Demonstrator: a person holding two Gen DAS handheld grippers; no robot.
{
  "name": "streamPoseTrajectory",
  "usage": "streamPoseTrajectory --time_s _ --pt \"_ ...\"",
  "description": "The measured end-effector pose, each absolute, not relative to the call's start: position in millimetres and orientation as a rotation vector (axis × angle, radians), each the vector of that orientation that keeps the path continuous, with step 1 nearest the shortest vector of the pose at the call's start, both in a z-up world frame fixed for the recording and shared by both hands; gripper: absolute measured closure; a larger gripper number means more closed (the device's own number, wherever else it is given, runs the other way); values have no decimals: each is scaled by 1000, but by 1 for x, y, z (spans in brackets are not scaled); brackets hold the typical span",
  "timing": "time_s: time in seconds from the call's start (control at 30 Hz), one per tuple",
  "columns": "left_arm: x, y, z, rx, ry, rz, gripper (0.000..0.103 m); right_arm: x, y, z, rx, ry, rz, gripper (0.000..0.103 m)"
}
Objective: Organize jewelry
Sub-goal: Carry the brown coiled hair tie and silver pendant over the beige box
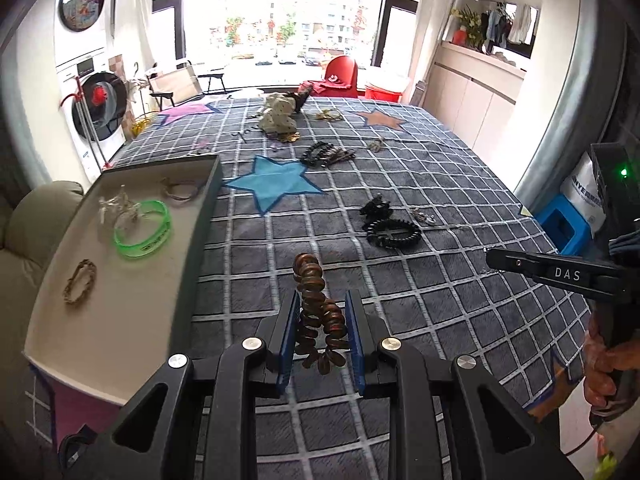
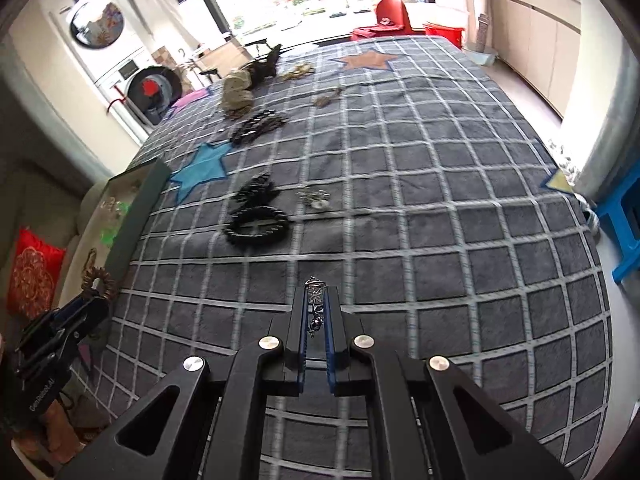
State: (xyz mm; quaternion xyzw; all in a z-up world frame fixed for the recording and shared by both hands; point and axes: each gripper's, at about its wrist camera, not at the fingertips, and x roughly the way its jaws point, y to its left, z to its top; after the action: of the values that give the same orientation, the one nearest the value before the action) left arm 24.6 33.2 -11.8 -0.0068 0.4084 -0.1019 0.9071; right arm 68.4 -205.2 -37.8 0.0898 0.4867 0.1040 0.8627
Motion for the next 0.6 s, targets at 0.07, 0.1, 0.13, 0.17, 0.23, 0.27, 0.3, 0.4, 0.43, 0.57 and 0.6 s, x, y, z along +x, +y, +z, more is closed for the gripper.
streamPoseTrajectory --time_s 0.07,0.1,0.13,0.17,0.23,0.27,0.3,0.4,0.43,0.57,0.6 --pt "22 42 -10 -21 836 -200 77 68 -193 -33 171 1016 237 95" --pt "20 46 -9 -25 832 -195 77 68 -188 -31 164 1014 245 95" --pt "18 51 -8 -30 828 -190 77 68 -183 -29 157 1012 253 95" --pt "17 56 -7 -33 822 -183 77 68 -174 -26 145 1010 268 95" --pt "15 66 -5 -42 813 -168 77 70 -160 -22 128 1005 290 95" --pt "14 72 -5 -46 810 -158 77 70 -153 -20 119 1003 301 95" --pt "12 79 -5 -49 808 -145 77 70 -148 -19 113 1002 309 95" --pt "9 99 -6 -60 804 -108 77 73 -123 -13 91 999 352 95" --pt "9 105 -6 -65 804 -98 77 74 -113 -11 84 998 369 95" --pt "5 136 -6 -85 791 -45 77 76 -76 -3 47 989 430 95" --pt "5 141 -6 -87 789 -35 77 76 -66 -1 39 987 447 95"
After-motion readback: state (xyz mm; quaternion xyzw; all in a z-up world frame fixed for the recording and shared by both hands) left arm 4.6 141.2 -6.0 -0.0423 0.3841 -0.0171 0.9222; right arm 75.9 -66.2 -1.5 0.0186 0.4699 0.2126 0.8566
